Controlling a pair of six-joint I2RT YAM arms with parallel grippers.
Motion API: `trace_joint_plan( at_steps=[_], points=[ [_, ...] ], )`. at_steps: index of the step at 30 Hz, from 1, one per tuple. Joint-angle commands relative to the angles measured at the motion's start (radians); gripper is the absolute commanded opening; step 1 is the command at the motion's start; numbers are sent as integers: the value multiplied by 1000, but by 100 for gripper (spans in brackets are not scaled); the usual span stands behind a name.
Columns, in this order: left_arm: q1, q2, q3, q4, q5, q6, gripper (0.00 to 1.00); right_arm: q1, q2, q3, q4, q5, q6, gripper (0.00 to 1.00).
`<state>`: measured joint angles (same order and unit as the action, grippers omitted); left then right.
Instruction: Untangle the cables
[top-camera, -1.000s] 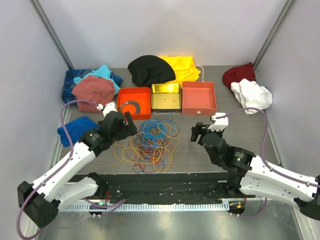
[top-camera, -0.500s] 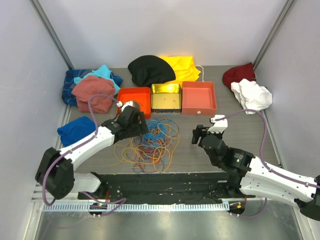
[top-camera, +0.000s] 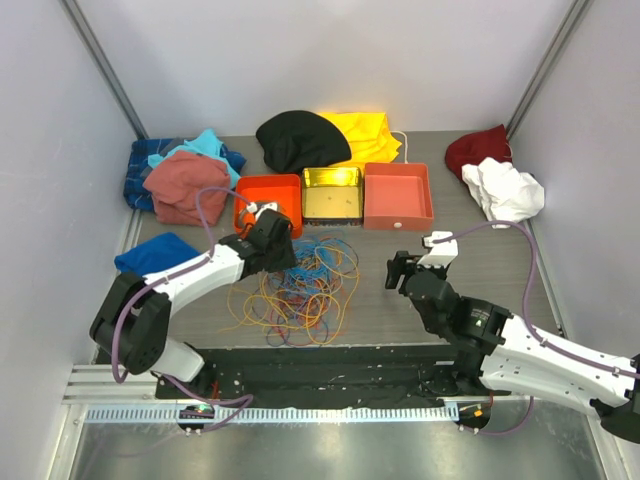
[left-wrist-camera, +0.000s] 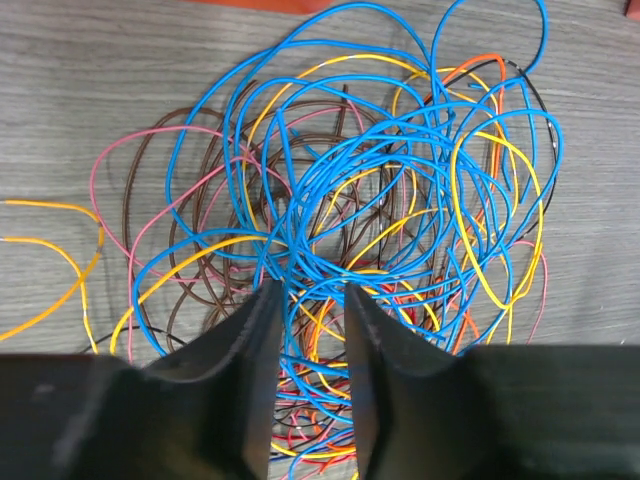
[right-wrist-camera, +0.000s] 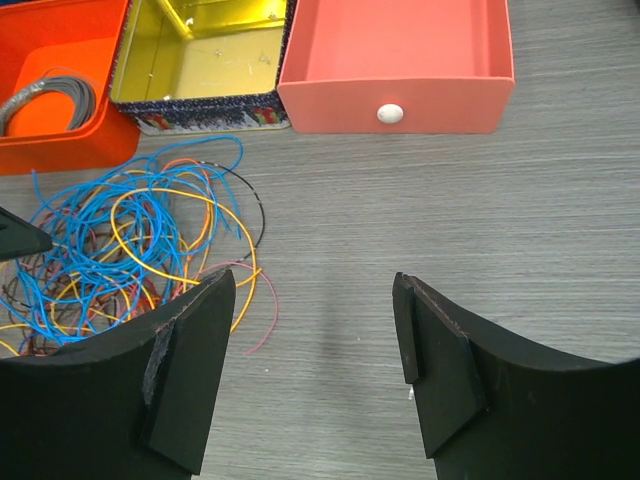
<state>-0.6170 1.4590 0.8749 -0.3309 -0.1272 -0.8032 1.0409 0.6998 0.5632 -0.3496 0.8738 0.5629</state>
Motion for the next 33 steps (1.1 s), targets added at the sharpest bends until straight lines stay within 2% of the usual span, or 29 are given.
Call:
trace_joint_plan(
  at_steps=[1, 3, 6, 7, 9, 14, 17, 28, 33],
  points=[
    [-3, 1, 33, 39, 3, 10, 28, 2, -14, -6, 3, 34, 22, 72],
    [-3, 0, 30, 35, 0, 10, 24, 4, -14, -8, 3, 34, 22, 72],
    [-3, -11, 30, 26, -9, 13, 12, 2, -16, -9, 1, 36, 22, 72],
    [-3, -23, 33, 20, -14, 13, 0, 4, -16, -11, 3, 36, 22, 72],
    [-4, -46, 56, -10, -20, 32, 0, 2, -19, -8, -2, 36, 25, 72],
    [-15, -227, 186, -71, -31, 78, 0, 4, -33, 1, 1, 36, 22, 72],
    [-39, -264, 407, -137, -38, 124, 0, 2, -34, 0, 14, 37, 20, 72],
    [-180, -140, 996, -261, -83, 274, 0, 4, -48, 7, 86, -2, 34, 71],
    [-185, -60, 1168, -281, -83, 306, 0, 4, -54, 40, 115, -58, -20, 71]
  ],
)
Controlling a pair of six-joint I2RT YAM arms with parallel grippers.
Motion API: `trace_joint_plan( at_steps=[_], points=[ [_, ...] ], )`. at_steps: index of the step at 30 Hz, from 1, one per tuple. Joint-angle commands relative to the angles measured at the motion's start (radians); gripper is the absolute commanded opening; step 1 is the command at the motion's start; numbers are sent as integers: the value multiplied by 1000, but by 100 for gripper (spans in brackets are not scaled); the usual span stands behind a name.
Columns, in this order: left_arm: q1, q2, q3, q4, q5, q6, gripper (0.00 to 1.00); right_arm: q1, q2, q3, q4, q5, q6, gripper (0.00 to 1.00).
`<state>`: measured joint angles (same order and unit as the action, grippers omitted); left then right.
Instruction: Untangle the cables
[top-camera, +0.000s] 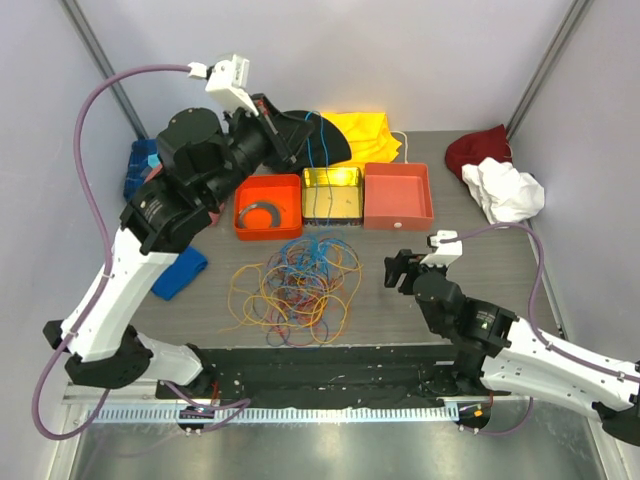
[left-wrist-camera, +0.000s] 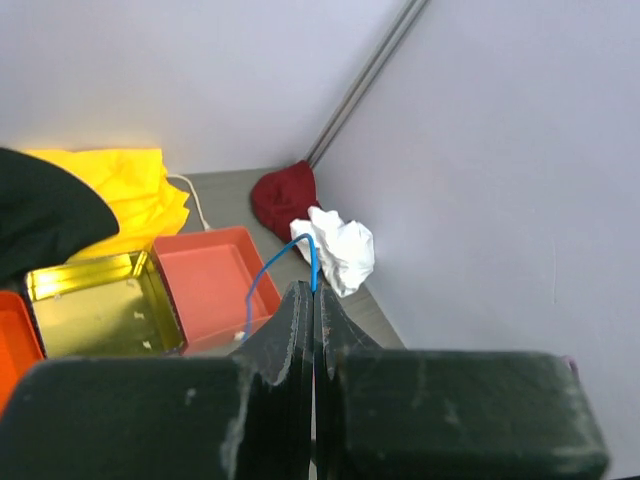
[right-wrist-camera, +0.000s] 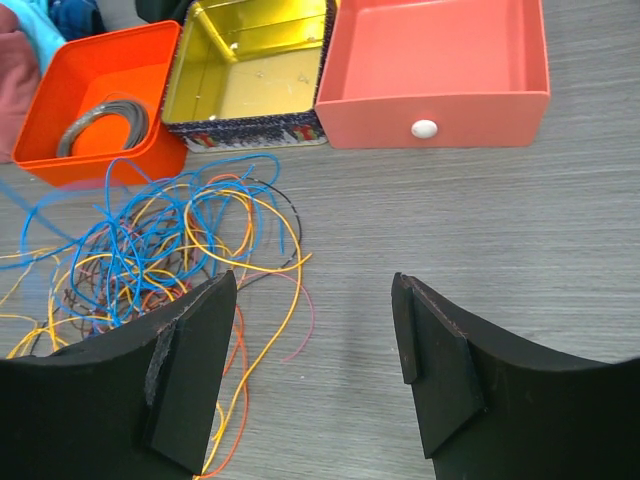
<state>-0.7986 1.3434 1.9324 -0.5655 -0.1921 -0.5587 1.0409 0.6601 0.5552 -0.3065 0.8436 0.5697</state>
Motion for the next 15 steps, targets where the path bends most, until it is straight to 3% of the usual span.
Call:
trace_joint_plan(
  at_steps=[1, 10, 15],
  points=[
    [-5, 66, 166, -50, -15, 65, 0, 4, -16, 49, 82, -44, -33, 71],
    [-13, 210, 546, -54, 68, 89, 0, 2, -51, 31, 179, -67, -47, 71],
    [-14, 177, 522, 99, 115, 76, 0, 4, -88, 28, 181, -69, -59, 72]
  ],
)
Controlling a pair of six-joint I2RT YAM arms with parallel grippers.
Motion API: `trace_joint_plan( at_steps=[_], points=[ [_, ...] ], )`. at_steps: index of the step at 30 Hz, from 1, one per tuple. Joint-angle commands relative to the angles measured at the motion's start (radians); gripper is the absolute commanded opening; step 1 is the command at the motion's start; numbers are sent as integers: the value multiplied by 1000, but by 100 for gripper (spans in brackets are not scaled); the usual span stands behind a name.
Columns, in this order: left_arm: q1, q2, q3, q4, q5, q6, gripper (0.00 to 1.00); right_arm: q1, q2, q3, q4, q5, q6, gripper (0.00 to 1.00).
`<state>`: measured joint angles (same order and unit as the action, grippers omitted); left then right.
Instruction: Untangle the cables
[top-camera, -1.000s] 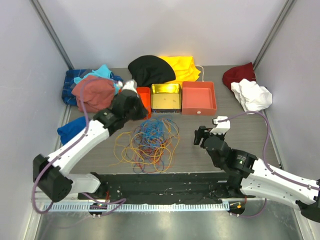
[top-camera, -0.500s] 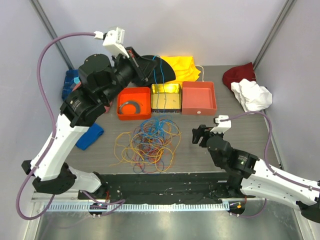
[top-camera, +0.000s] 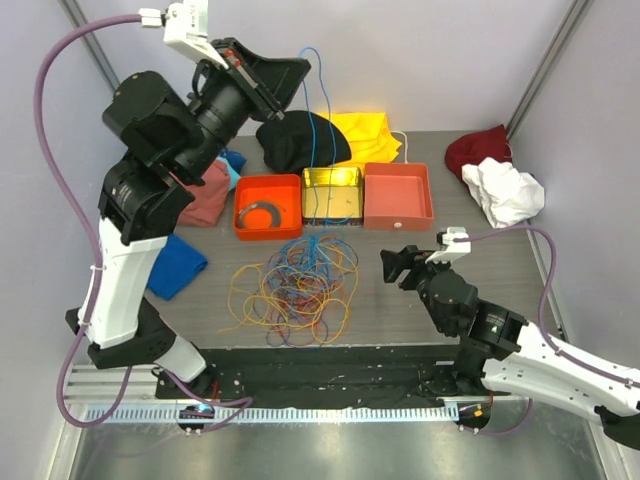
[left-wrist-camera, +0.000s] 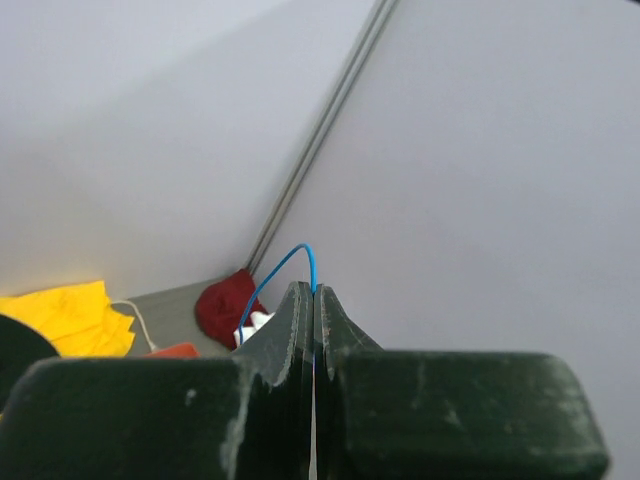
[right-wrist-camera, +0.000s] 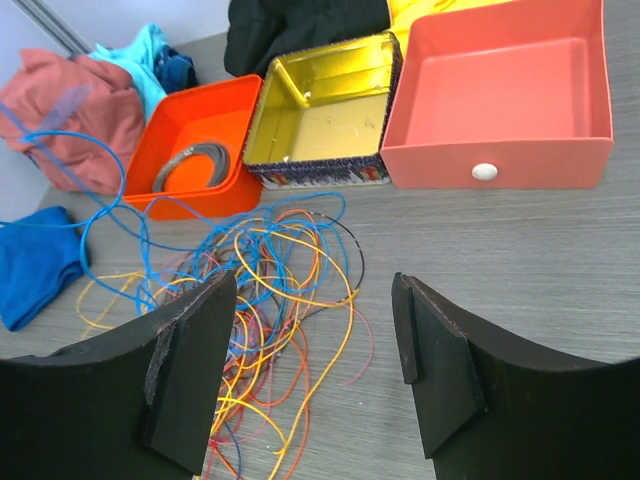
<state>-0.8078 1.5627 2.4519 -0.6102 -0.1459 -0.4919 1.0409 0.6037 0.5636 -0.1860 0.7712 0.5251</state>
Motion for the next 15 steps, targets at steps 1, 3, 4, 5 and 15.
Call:
trace_joint_plan(
  at_steps=[1, 3, 4, 5, 15],
  points=[
    [-5, -52, -31, 165, 81, 4, 0, 4, -38, 13, 74, -1, -16, 71],
    [-7, -67, -53, 199, 110, -8, 0, 4, -50, -8, 97, -33, -34, 71],
    [-8, -64, -60, 201, 126, -11, 0, 4, -51, -14, 126, -55, -42, 72],
    [-8, -67, -68, 201, 131, -14, 0, 2, -50, -19, 140, -75, -62, 72],
    [-24, -32, -28, 208, 203, -30, 0, 4, 34, 59, 138, -183, -89, 73]
  ],
)
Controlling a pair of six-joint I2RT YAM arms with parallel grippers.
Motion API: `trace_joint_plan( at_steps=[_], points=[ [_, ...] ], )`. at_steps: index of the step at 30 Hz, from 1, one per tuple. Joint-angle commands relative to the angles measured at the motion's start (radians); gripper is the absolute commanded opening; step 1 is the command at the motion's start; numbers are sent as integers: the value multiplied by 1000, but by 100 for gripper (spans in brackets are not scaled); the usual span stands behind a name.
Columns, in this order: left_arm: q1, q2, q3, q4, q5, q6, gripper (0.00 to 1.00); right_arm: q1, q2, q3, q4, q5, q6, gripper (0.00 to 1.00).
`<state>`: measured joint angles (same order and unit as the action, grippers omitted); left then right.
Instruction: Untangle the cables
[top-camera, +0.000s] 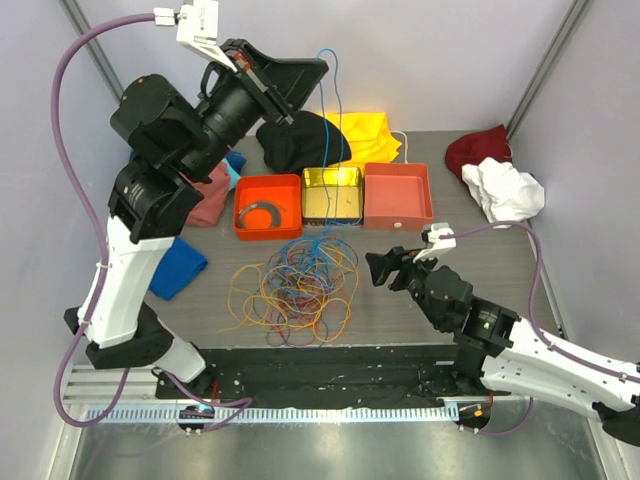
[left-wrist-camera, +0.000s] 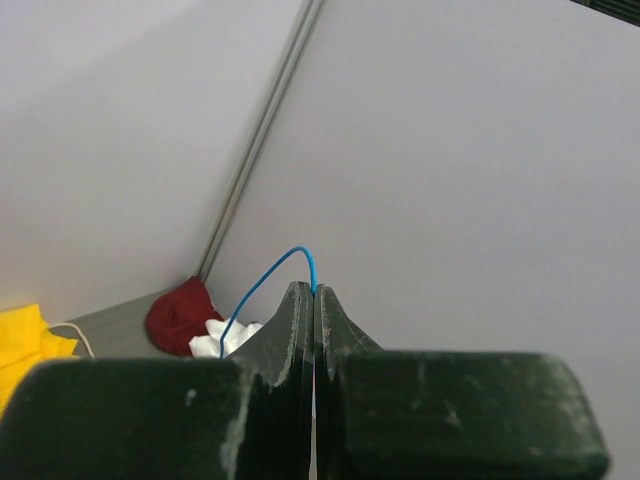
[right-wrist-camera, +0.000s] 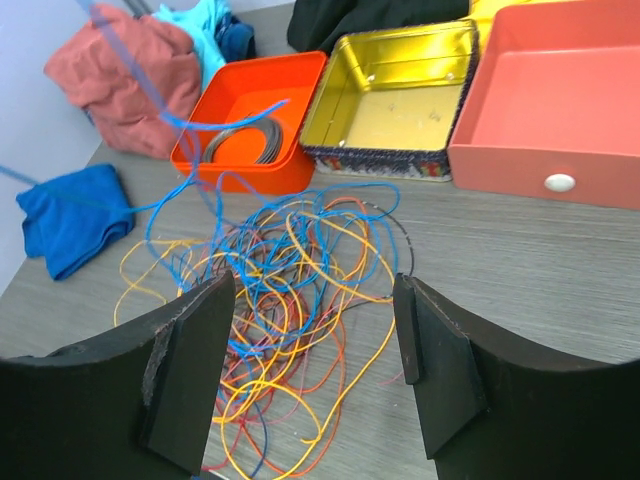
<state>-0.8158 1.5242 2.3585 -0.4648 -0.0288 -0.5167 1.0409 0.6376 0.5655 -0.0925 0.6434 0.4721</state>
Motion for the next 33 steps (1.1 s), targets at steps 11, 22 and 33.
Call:
trace_joint_plan(
  at_steps=[11, 22, 33],
  points=[
    [-58, -27, -148, 112, 119, -69, 0, 4, 117, 126, 201, -67, -112, 75],
    [-62, -25, -21, 23, -5, 21, 0, 4, -2, -134, 178, -232, 91, 72],
    [-62, 21, 58, 74, 62, -22, 0, 4, 255, -145, 372, -313, 83, 76]
  ],
)
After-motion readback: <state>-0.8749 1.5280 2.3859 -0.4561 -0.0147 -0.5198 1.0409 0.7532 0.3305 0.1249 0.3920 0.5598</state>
